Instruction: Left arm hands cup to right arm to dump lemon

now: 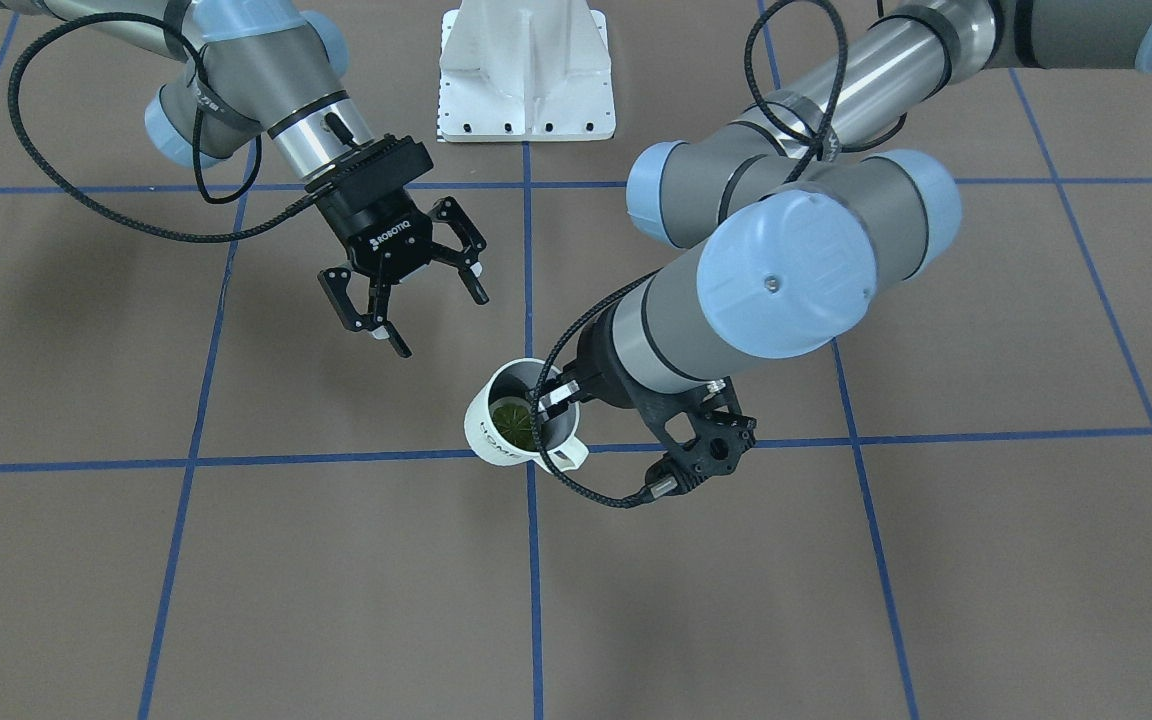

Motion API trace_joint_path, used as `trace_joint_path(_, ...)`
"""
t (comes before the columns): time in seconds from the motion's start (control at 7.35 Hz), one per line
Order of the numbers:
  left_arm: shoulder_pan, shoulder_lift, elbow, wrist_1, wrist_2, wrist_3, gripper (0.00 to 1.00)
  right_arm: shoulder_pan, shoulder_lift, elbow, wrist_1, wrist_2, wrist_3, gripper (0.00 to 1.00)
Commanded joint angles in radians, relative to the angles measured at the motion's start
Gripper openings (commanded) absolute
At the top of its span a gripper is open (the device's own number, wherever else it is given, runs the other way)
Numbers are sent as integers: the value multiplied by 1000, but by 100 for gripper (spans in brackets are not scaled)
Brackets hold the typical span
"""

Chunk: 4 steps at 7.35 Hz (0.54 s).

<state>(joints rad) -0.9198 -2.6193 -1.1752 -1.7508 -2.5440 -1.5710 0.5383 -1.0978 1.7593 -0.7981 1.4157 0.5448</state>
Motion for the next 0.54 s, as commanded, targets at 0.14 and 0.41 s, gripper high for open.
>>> trace_joint_path(0.14,2,13,-24,10,-19,-14,0,-3,29,-6,-18,-6,-2,99)
trace_joint_path(0.41,24,7,-26,8,-33,-23,0,-3,29,-6,-18,-6,0,99)
